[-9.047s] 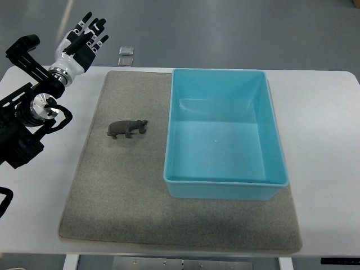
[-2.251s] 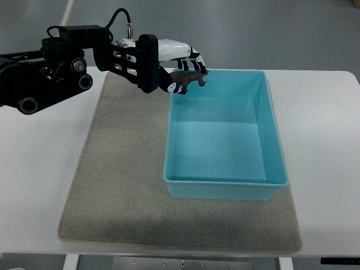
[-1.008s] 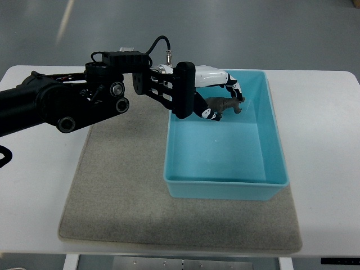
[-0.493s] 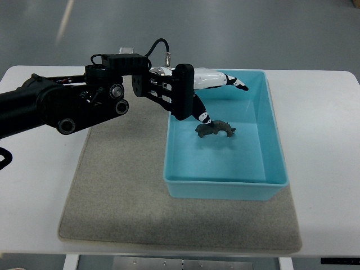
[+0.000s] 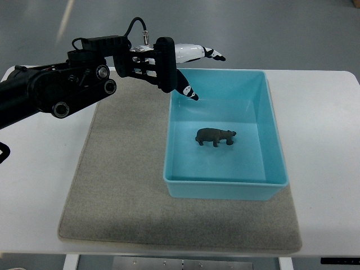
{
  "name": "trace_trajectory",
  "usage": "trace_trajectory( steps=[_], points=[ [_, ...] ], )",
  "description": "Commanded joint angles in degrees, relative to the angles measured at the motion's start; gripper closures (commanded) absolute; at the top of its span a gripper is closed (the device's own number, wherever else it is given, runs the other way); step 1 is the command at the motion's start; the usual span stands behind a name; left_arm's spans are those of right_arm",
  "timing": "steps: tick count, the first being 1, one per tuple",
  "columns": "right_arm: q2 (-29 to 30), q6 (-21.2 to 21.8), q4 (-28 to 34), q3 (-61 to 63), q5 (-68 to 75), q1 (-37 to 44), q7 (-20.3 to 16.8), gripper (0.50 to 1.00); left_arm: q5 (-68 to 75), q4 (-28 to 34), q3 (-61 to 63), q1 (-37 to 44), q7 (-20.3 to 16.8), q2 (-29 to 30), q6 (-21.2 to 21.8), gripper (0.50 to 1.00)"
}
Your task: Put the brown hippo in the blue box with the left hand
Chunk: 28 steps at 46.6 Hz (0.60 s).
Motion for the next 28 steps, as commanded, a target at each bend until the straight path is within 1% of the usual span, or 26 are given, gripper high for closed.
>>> trace_trajectory(
  steps=[1, 6, 8, 14, 15, 17, 28],
  points=[
    [0.0, 0.0, 0.0, 0.0, 0.0, 0.0, 0.0, 0.564, -1.1, 2.5, -0.2, 0.0, 0.0, 0.1, 0.0, 0.566],
    [0.0, 0.0, 0.0, 0.0, 0.0, 0.0, 0.0, 0.564, -3.0, 5.4, -0.2, 0.1, -0.3, 0.1, 0.0, 0.561],
    [0.0, 0.0, 0.0, 0.0, 0.0, 0.0, 0.0, 0.564, -3.9, 6.5, -0.2, 0.1, -0.5, 0.2, 0.0, 0.542],
    [0.0, 0.0, 0.0, 0.0, 0.0, 0.0, 0.0, 0.564, -6.7, 9.7, -0.2, 0.1, -0.9, 0.4, 0.0, 0.536],
    [0.0, 0.0, 0.0, 0.0, 0.0, 0.0, 0.0, 0.564, -7.5, 10.7, -0.2, 0.1, -0.9, 0.6, 0.0, 0.531],
    [0.0, 0.0, 0.0, 0.0, 0.0, 0.0, 0.0, 0.564, -8.4, 11.8, -0.2, 0.2, -0.9, 0.7, 0.0, 0.506],
    [0.0, 0.0, 0.0, 0.0, 0.0, 0.0, 0.0, 0.564, -16.8, 16.8, 0.0, 0.9, -0.8, 0.7, 0.0, 0.504]
  ],
)
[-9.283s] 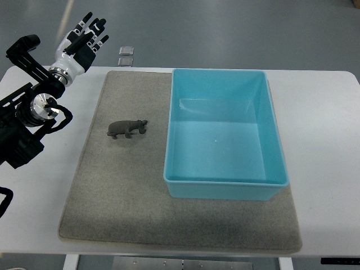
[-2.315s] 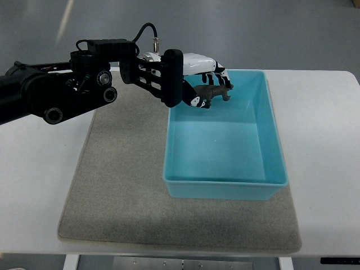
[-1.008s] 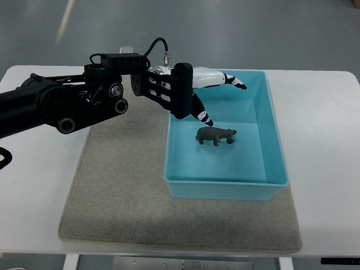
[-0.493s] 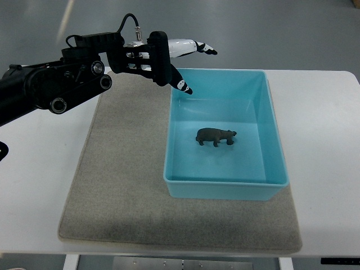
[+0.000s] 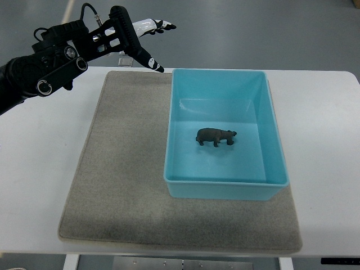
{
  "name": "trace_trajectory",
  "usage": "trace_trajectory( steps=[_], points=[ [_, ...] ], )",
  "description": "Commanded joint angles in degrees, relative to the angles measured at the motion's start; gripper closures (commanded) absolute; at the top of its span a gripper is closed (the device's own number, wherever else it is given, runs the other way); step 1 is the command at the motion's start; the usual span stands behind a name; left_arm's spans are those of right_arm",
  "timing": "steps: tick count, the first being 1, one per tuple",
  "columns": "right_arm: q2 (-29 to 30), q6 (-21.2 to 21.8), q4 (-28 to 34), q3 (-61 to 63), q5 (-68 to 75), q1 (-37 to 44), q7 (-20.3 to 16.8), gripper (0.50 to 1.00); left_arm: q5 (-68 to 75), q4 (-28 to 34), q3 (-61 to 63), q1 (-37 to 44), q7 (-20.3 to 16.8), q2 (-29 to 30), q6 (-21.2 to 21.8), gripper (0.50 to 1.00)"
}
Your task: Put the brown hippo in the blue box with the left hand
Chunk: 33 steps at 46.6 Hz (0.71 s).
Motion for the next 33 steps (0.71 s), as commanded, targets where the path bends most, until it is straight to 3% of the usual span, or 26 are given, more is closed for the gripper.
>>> trace_trajectory(
  steps=[1, 17, 33],
  points=[
    [0.0, 0.0, 0.0, 0.0, 0.0, 0.0, 0.0, 0.564, -3.9, 1.0, 0.1, 0.5, 0.1, 0.0, 0.0, 0.504],
    [0.0, 0.0, 0.0, 0.0, 0.0, 0.0, 0.0, 0.564, -15.4, 5.0, 0.0, 1.3, 0.3, -0.4, 0.8, 0.504],
    [0.0, 0.0, 0.0, 0.0, 0.0, 0.0, 0.0, 0.564, -52.0, 5.1, 0.0, 2.0, 1.3, -1.2, 5.9, 0.504]
  ],
)
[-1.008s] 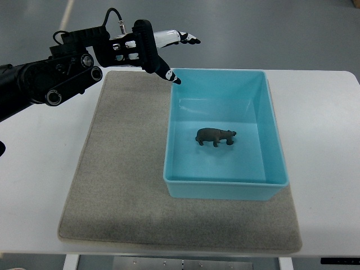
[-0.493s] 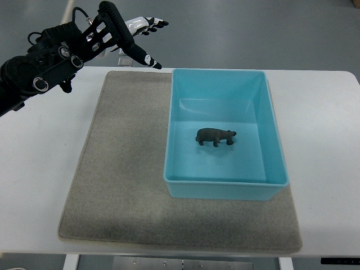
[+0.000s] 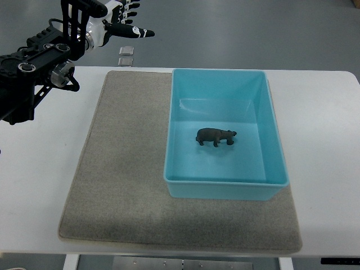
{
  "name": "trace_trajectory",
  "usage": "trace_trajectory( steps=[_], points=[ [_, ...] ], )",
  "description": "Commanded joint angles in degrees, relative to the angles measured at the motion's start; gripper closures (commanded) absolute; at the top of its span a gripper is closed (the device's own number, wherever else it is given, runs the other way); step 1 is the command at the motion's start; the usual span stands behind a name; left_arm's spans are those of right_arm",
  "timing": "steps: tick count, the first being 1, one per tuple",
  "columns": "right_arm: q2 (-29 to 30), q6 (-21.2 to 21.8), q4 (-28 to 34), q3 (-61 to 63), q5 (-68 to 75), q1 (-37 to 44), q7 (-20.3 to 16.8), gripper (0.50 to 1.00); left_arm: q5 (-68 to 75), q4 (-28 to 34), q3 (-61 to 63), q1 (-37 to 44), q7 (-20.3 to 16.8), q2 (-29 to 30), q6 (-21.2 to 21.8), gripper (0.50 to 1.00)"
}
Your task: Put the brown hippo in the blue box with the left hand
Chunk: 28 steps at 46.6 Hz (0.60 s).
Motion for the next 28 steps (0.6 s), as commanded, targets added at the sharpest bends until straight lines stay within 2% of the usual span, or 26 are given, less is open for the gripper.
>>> trace_trajectory(
  steps=[1, 8, 17, 28],
  points=[
    [0.0, 0.0, 0.0, 0.0, 0.0, 0.0, 0.0, 0.564, -8.7, -0.1, -0.1, 0.5, -0.1, -0.4, 0.6, 0.504],
    [0.0, 0.0, 0.0, 0.0, 0.0, 0.0, 0.0, 0.564, -19.5, -0.3, -0.3, 2.8, -0.3, -1.2, 0.7, 0.504],
    [0.0, 0.0, 0.0, 0.0, 0.0, 0.0, 0.0, 0.564, -19.9, 0.0, -6.6, 7.0, -0.5, -2.1, -0.5, 0.504],
    [0.0, 0.0, 0.0, 0.0, 0.0, 0.0, 0.0, 0.564, -19.7, 0.0, -13.1, 11.0, -1.4, -4.6, -6.5, 0.504]
  ],
)
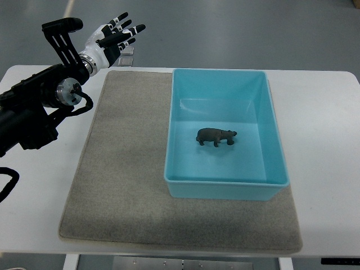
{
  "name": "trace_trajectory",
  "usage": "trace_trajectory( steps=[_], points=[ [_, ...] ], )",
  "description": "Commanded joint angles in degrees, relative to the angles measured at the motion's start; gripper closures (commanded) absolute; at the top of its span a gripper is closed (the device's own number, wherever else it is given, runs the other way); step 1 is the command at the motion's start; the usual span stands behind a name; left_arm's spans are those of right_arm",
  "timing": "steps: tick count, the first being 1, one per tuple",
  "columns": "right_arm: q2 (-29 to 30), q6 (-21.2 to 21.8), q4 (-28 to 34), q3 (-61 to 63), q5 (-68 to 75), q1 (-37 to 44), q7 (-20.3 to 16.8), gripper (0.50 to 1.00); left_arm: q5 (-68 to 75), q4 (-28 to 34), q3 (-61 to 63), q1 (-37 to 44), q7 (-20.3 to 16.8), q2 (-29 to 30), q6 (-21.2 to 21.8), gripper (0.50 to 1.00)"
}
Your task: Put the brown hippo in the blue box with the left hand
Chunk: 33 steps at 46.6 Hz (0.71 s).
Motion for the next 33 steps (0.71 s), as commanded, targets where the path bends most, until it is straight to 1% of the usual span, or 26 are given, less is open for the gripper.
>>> trace_trajectory(
  steps=[1, 4, 11, 13, 22, 33],
  points=[
    [0.0, 0.0, 0.0, 0.0, 0.0, 0.0, 0.0, 0.564, 0.0, 0.0, -1.2, 1.4, -0.5, -1.0, -2.8, 0.504],
    [0.0, 0.0, 0.0, 0.0, 0.0, 0.0, 0.0, 0.564, -0.1, -0.1, -2.5, 2.5, -0.7, -1.3, -4.9, 0.504],
    [0.0, 0.0, 0.0, 0.0, 0.0, -0.1, 0.0, 0.564, 0.0, -0.3, -7.6, 5.0, -1.6, -1.5, -12.2, 0.504],
    [0.0, 0.0, 0.0, 0.0, 0.0, 0.0, 0.0, 0.564, 0.0, -0.3, -8.4, 5.5, -1.7, -1.9, -13.3, 0.504],
    [0.0, 0.0, 0.0, 0.0, 0.0, 0.0, 0.0, 0.564, -0.6, -0.1, -9.7, 5.8, -2.8, -3.0, -13.0, 0.504],
    [0.0, 0.0, 0.0, 0.0, 0.0, 0.0, 0.0, 0.564, -0.7, 0.1, -10.4, 6.1, -2.8, -3.0, -12.2, 0.504]
  ],
)
